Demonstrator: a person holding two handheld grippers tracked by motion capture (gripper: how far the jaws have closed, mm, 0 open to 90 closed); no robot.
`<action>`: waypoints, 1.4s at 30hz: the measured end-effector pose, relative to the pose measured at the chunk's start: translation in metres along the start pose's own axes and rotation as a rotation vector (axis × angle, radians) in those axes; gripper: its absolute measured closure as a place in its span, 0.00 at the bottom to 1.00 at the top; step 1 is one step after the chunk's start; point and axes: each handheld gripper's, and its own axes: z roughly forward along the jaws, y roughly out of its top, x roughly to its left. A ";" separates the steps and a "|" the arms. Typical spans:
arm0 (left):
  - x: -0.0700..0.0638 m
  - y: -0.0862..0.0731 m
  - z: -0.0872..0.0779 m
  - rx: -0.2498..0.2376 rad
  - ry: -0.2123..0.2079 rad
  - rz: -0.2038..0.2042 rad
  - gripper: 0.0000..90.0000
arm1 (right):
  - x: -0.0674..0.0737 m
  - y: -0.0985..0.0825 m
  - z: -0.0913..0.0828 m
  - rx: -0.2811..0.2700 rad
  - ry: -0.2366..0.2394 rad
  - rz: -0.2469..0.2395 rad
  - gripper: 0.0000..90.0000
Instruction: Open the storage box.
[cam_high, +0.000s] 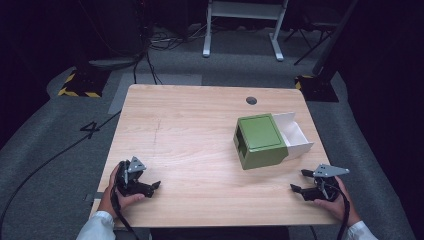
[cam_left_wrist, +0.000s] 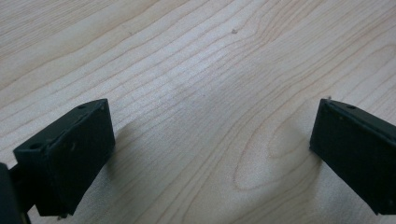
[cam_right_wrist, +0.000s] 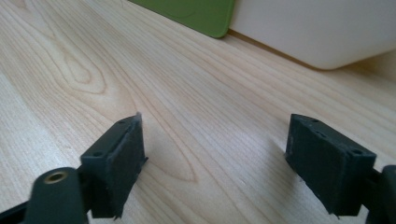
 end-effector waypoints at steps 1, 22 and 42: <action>0.000 0.000 0.000 0.001 -0.001 -0.001 0.00 | 0.000 0.000 0.000 -0.001 0.000 -0.003 0.21; 0.000 -0.001 -0.001 0.002 -0.002 -0.001 0.00 | 0.001 -0.001 0.000 -0.001 -0.019 0.012 0.20; 0.000 -0.001 -0.001 0.003 -0.005 0.000 0.00 | 0.001 -0.001 0.000 -0.003 -0.022 0.014 0.21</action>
